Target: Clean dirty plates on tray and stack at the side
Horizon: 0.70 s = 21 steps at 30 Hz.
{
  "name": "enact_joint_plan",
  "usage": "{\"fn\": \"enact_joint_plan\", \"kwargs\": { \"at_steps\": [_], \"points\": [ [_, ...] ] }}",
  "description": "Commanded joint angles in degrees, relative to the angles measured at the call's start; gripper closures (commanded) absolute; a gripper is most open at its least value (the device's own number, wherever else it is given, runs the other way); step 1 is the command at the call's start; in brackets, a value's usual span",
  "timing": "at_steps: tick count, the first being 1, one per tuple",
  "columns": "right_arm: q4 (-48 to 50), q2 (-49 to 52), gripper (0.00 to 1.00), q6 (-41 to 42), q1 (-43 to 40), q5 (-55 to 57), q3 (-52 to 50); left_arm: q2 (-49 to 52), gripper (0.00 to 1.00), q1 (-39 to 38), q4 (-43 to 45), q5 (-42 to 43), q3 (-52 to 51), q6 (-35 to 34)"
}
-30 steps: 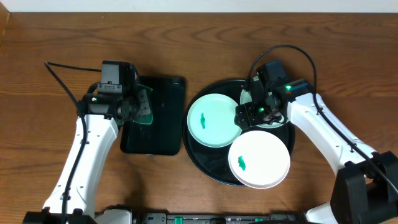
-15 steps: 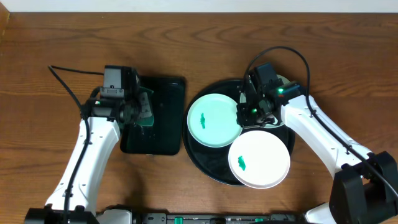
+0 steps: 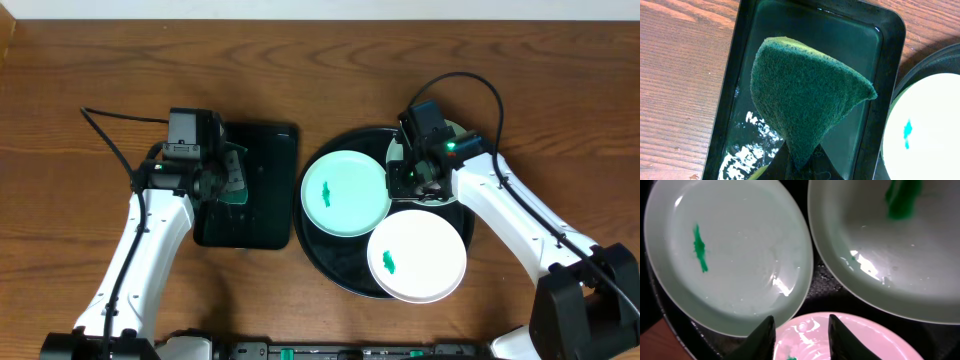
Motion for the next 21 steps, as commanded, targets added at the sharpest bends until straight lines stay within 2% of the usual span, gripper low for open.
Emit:
{"fn": "enact_joint_plan", "kwargs": {
  "at_steps": [1, 19, 21],
  "points": [
    [0.00, 0.26, 0.66, 1.18, 0.35, 2.64, -0.28, -0.61, 0.93, -0.15, 0.35, -0.44, -0.50, 0.15],
    [1.84, 5.60, 0.67, 3.10, 0.79, 2.64, -0.42, -0.61, 0.93, -0.15, 0.39, -0.44, -0.52, 0.15],
    [2.25, 7.13, 0.71, 3.10, 1.16, 2.62, -0.42, -0.59, 0.93, -0.15, 0.42, -0.44, -0.52, 0.15]
  ]
}}
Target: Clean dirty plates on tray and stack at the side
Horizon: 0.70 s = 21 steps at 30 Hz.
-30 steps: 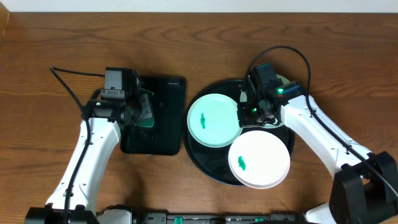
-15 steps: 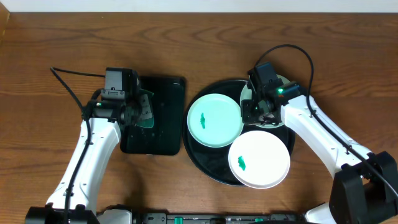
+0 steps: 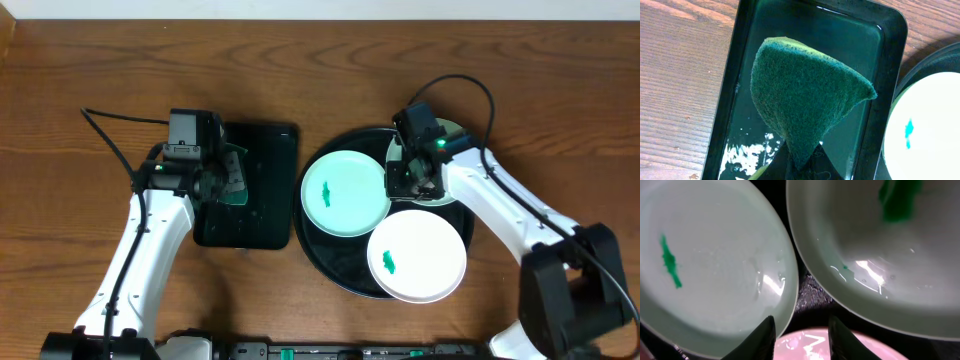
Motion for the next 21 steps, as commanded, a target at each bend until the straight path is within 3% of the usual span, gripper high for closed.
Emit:
{"fn": "enact_joint_plan", "kwargs": {
  "at_steps": [1, 2, 3, 6, 9, 11, 21],
  "points": [
    [0.59, 3.06, 0.78, 1.11, 1.22, 0.42, -0.42, -0.59, 0.93, -0.15, 0.28, -0.44, -0.17, 0.15],
    [0.76, 4.15, 0.91, 1.11, 1.57, 0.42, -0.42, -0.59, 0.93, -0.15, 0.28, -0.44, -0.17, 0.15],
    [1.09, 5.01, 0.94, 1.11, 1.81, 0.42, -0.42, -0.59, 0.93, -0.15, 0.28, -0.44, -0.20, 0.15],
    [2.16, 5.49, 0.88, 1.14, 2.23, 0.33, -0.42, -0.59, 0.93, -0.15, 0.33, -0.44, -0.22, 0.13],
    [3.52, 5.53, 0.74, 1.14, 2.49, 0.35, -0.42, -0.59, 0.93, -0.15, 0.37, -0.44, -0.22, 0.15],
    [4.07, 5.53, 0.70, 1.27, 2.49, 0.44, -0.42, -0.59, 0.93, -0.15, 0.44, -0.44, -0.22, 0.15],
    [5.07, 5.55, 0.75, 1.57, 2.49, 0.74, -0.42, -0.59, 0.93, -0.15, 0.52, -0.44, -0.33, 0.15]
  ]
}}
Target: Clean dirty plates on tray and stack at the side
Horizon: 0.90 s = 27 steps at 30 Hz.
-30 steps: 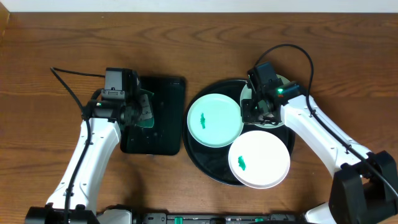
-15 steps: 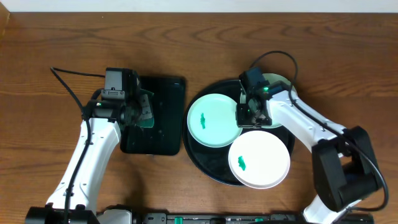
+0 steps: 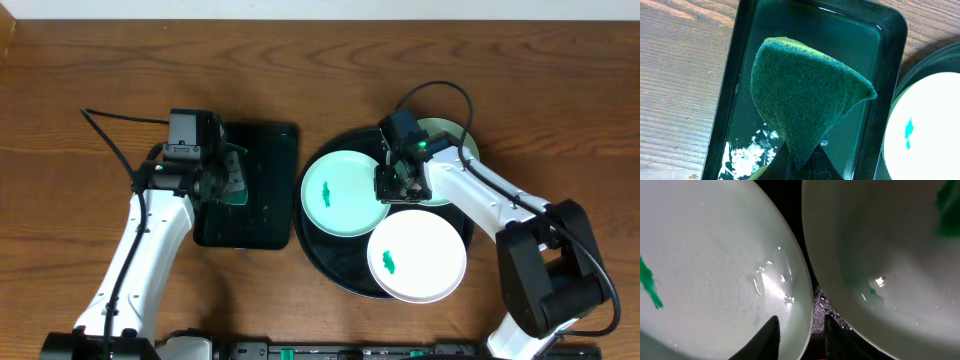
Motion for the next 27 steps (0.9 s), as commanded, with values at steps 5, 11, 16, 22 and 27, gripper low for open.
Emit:
{"fn": "enact_joint_plan", "kwargs": {
  "at_steps": [5, 11, 16, 22, 27],
  "points": [
    [1.05, 0.09, 0.76, 1.68, 0.63, 1.86, -0.31, -0.59, 0.93, -0.15, 0.48, -0.44, -0.33, 0.15],
    [1.05, 0.09, 0.81, 1.70, 0.63, 2.03, -0.31, -0.59, 0.93, -0.15, 0.50, -0.44, -0.33, 0.15],
    [1.18, 0.09, 0.81, 1.92, 0.70, 2.89, -0.31, -0.59, 0.93, -0.15, 0.48, -0.44, -0.33, 0.15],
    [1.31, 0.09, 0.82, 1.92, 1.33, 2.89, -0.50, -0.59, 0.93, -0.15, 0.50, -0.44, -0.33, 0.15],
    [2.47, 0.09, 0.83, 1.90, 2.38, 2.91, -1.33, -0.59, 0.93, -0.15, 0.50, -0.44, -0.33, 0.15]
  ]
}}
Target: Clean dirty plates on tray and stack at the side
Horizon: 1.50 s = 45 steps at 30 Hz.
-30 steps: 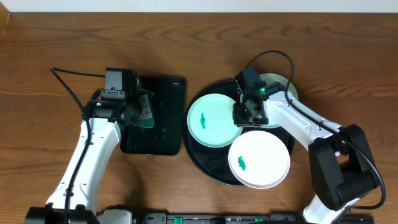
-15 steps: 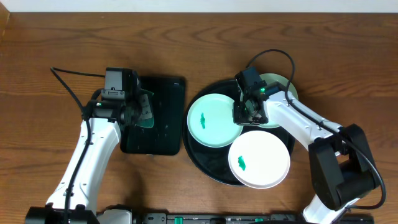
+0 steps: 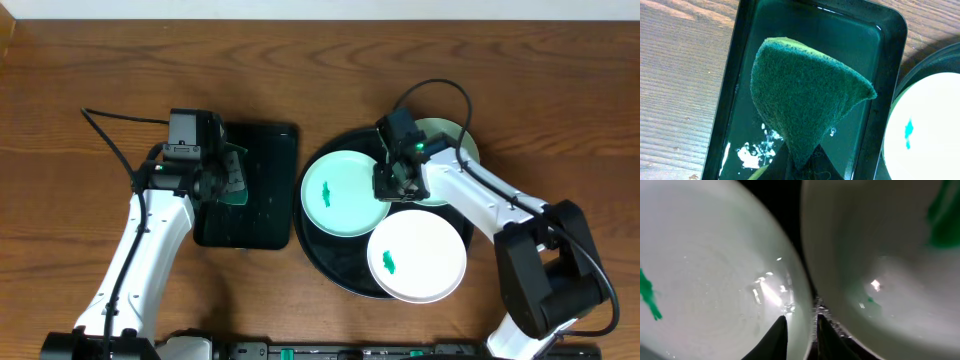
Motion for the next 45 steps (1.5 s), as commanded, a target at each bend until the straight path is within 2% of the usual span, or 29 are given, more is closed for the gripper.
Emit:
{"fn": "enact_joint_plan", "kwargs": {
  "at_steps": [1, 5, 19, 25, 31, 45],
  "points": [
    [0.63, 0.09, 0.84, 0.83, 1.46, 0.76, -1.14, -0.59, 0.93, -0.15, 0.44, -0.44, -0.33, 0.15],
    [0.55, 0.09, 0.86, 0.81, 1.46, 0.76, -1.44, -0.59, 0.93, -0.15, 0.44, -0.46, -0.33, 0.15],
    [0.92, 0.09, 0.83, 3.32, 1.46, 3.93, -2.38, -0.59, 0.93, -0.15, 0.44, -0.46, -0.33, 0.15],
    [1.60, 0.09, 0.87, 3.58, 1.46, 3.93, -2.60, -0.59, 0.93, -0.15, 0.44, -0.46, -0.33, 0.15],
    [1.84, 0.09, 0.99, 3.61, 1.46, 4.02, -2.62, -0.59, 0.93, -0.15, 0.46, -0.46, -0.33, 0.15],
    [2.14, 0.09, 0.99, 3.56, 1.36, 4.20, -2.60, -0.57, 0.93, -0.15, 0.63, -0.46, -0.44, 0.15]
  ]
}}
